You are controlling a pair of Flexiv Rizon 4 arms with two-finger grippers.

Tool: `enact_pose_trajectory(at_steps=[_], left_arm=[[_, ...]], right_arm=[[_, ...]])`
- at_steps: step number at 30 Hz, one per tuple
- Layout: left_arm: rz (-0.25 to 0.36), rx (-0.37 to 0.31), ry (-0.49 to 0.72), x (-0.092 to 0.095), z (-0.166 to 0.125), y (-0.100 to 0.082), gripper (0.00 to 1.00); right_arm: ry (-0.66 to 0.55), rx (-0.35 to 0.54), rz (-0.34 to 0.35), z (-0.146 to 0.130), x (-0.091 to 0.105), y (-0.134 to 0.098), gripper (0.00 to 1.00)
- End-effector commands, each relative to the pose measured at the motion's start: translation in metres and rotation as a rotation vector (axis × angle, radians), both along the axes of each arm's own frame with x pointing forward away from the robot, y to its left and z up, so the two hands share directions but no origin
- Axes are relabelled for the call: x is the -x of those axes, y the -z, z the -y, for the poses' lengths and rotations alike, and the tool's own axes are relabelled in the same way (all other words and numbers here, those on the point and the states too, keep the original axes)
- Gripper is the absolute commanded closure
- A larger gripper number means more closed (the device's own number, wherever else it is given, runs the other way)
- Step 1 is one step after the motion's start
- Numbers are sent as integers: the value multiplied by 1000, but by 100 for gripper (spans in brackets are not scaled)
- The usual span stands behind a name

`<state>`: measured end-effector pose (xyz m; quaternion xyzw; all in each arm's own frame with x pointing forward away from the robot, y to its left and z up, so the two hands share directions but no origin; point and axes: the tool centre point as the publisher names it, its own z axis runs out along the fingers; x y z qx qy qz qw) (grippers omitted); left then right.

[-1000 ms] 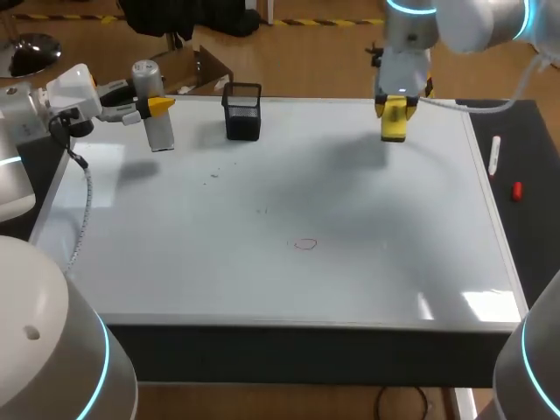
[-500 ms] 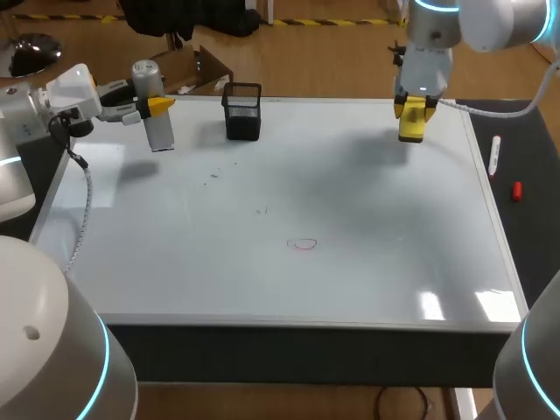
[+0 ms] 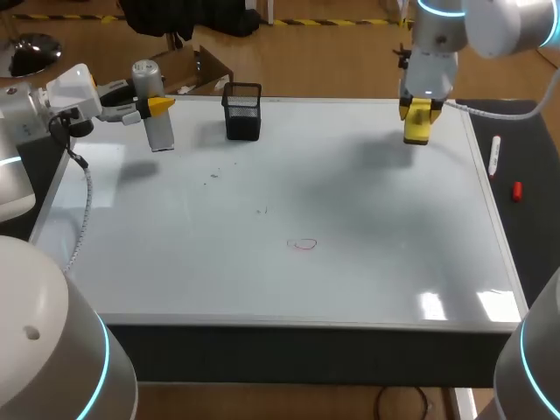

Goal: Pick up the inspection probe, press it on each red-marked spot on the whiteboard one by one, put down the probe, pick up the eraser, and wipe off all the red marks.

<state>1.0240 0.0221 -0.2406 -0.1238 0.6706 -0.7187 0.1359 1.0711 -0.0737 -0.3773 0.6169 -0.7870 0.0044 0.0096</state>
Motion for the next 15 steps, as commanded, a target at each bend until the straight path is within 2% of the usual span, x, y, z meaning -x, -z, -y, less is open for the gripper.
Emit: enact_pose_trajectory(at_steps=[1,13,15], left_arm=[[1,0,-2,0,0,-1,100],[1,0,-2,0,0,-1,100],[12,4,18,6,8,-4,100]], right_arm=[[-2,2,2,1,1,-1,100],[-2,2,2,1,1,-1,100],[-2,2,2,1,1,-1,100]])
